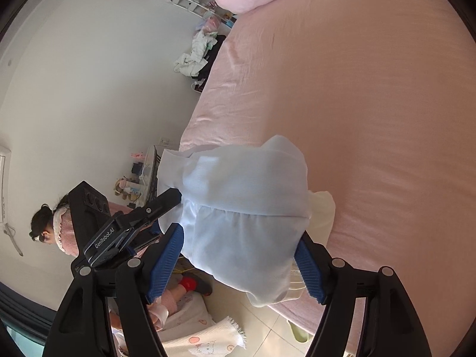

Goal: Fold clothes

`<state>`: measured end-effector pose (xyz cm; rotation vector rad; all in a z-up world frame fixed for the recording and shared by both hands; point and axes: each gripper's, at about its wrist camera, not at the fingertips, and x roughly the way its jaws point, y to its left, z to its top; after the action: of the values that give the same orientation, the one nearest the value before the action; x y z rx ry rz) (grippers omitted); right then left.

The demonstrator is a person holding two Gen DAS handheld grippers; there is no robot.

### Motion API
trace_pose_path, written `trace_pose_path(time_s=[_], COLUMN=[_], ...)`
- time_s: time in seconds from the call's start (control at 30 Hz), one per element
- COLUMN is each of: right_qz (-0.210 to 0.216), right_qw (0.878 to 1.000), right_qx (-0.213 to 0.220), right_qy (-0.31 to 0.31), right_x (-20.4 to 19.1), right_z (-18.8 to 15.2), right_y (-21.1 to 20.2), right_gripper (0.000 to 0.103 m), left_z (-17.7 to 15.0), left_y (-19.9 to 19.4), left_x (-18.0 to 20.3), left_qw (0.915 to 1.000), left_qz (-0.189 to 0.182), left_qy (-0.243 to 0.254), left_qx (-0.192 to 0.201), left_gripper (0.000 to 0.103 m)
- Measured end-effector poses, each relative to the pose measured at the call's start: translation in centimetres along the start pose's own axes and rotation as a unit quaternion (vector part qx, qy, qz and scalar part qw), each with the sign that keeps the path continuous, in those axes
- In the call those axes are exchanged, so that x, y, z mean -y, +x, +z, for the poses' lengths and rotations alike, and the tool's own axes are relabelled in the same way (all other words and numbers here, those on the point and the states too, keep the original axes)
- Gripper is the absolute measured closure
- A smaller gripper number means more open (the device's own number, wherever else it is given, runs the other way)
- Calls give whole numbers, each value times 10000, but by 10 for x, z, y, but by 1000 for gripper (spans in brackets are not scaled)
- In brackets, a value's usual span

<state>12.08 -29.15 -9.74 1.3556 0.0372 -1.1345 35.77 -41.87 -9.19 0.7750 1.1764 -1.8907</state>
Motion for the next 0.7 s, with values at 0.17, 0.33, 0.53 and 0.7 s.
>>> trace_pose_path(time_s=[0.17,0.33,0.53,0.7], right_qz=[-318,-492,-576,-533], right_qw=[9930,9879,9899,9914], right_qx=[674,567,350,363], right_qy=[-916,-1356,-1250,-1135], right_x=[-18,-22,-8,-5], right_z=[15,18,15,27], right_y=[-19,1,23,16], right_gripper=[30,30,30,54], left_z=[3,8,12,17], left_y=[-9,-10,1,-8], left_x=[5,11,5,17], left_qw=[9999,9995,9997,9984], left_qz=[-35,143,218,321], left_qy=[17,186,67,352], left_qx=[111,194,55,309], left_gripper=[18,18,18,18])
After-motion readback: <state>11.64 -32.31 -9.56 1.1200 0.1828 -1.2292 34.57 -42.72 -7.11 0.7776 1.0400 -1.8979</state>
